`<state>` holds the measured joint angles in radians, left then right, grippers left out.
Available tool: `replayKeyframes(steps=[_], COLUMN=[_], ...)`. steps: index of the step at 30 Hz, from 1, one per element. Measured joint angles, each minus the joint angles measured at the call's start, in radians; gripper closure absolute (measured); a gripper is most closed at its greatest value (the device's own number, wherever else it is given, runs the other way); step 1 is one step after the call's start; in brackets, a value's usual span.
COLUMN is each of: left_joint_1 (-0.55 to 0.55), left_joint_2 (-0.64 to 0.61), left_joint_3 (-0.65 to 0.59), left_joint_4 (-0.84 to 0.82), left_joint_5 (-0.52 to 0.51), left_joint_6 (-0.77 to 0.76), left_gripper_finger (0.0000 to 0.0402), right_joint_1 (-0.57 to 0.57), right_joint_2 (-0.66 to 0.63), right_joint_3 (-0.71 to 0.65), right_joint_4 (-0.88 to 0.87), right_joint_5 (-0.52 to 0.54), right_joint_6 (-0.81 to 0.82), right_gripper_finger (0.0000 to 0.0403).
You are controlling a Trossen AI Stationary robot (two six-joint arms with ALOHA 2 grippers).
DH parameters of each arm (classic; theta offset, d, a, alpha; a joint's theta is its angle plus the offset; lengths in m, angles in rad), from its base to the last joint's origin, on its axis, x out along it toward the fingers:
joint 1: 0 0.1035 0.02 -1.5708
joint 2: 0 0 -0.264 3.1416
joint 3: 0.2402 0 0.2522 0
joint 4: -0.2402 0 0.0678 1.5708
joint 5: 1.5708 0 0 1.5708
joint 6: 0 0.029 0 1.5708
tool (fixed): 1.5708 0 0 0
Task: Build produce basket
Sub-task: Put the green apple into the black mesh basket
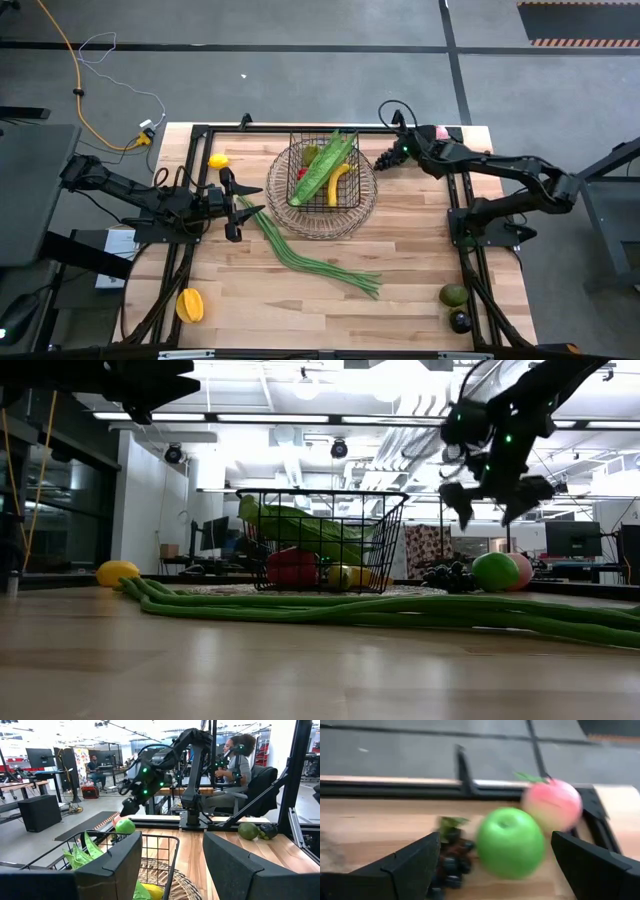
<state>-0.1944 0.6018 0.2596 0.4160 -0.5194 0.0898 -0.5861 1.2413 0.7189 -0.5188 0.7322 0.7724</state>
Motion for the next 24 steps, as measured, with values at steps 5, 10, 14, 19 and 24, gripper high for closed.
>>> replayKeyframes(steps=[5, 10, 14, 19, 24], left_joint_1=[0.0, 0.0, 0.0, 0.0, 0.0], left_joint_2=[0.0, 0.0, 0.0, 0.0, 0.0], left_joint_3=[0.0, 0.0, 0.0, 0.0, 0.0], left_joint_4=[0.0, 0.0, 0.0, 0.0, 0.0], left_joint_5=[0.0, 0.0, 0.0, 0.0, 0.0], left_joint_6=[0.0, 0.0, 0.0, 0.0, 0.0], left_gripper_finger=[0.0202, 0.0202, 0.0202, 0.0202, 0.0202], right_joint_1=[-0.065, -0.103, -0.121, -0.122, -0.131], right_joint_2=[0.089, 0.187, 0.247, 0.295, 0.324], right_joint_3=[0.0, 0.0, 0.0, 0.0, 0.001], right_joint_4=[0.005, 0.07, 0.088, 0.102, 0.124], right_joint_5=[-0.005, -0.008, -0.015, 0.011, 0.017], right_joint_6=[0.036, 0.019, 0.031, 0.032, 0.037], right_gripper_finger=[0.0031, 0.0031, 0.0031, 0.0031, 0.0031])
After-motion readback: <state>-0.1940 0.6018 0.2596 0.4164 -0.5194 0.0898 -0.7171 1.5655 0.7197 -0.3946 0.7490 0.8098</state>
